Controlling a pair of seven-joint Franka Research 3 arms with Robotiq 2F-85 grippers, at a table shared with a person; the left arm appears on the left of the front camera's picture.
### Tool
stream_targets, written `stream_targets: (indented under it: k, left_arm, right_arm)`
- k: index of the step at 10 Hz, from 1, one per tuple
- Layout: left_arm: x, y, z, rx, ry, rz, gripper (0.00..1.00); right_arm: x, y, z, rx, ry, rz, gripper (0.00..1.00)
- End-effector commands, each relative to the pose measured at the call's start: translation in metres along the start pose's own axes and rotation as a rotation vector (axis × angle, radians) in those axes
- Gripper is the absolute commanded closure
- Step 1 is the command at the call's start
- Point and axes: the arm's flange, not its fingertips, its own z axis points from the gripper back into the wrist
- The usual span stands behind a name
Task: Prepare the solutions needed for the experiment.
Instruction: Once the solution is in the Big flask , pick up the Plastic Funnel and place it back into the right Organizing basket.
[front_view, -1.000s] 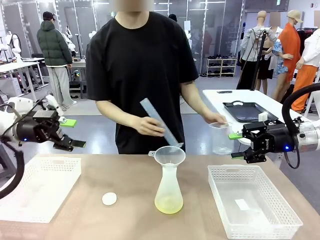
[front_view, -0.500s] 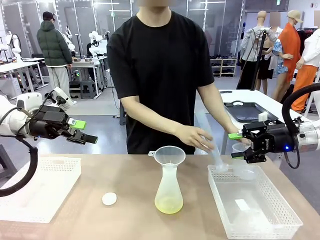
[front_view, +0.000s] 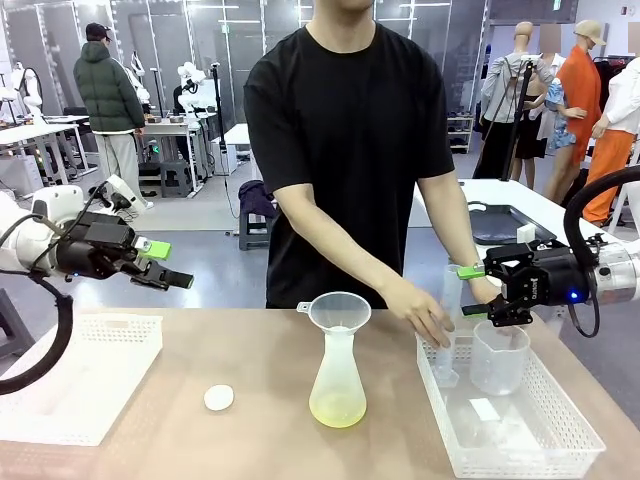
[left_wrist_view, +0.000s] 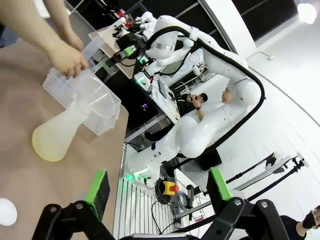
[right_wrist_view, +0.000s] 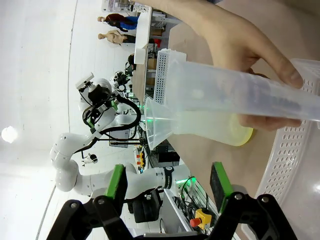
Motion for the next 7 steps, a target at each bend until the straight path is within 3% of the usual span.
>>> stream_targets:
  k: [1, 4, 7]
  left_arm:
    - [-0.021, 0.007, 0.018, 0.063, -0.005, 0.094, 0.0]
    - [-0.04, 0.018, 0.033, 0.074, -0.064, 0.138, 0.0]
    - [-0.041, 0.021, 0.036, 0.061, -0.054, 0.122, 0.0]
  right_arm:
    - [0.0, 0.0, -0.001, 0.006, -0.005, -0.001, 0.15]
    - [0.0, 0.0, -0.001, 0.006, -0.005, -0.001, 0.15]
    - [0.0, 0.0, -0.001, 0.006, -0.005, -0.001, 0.15]
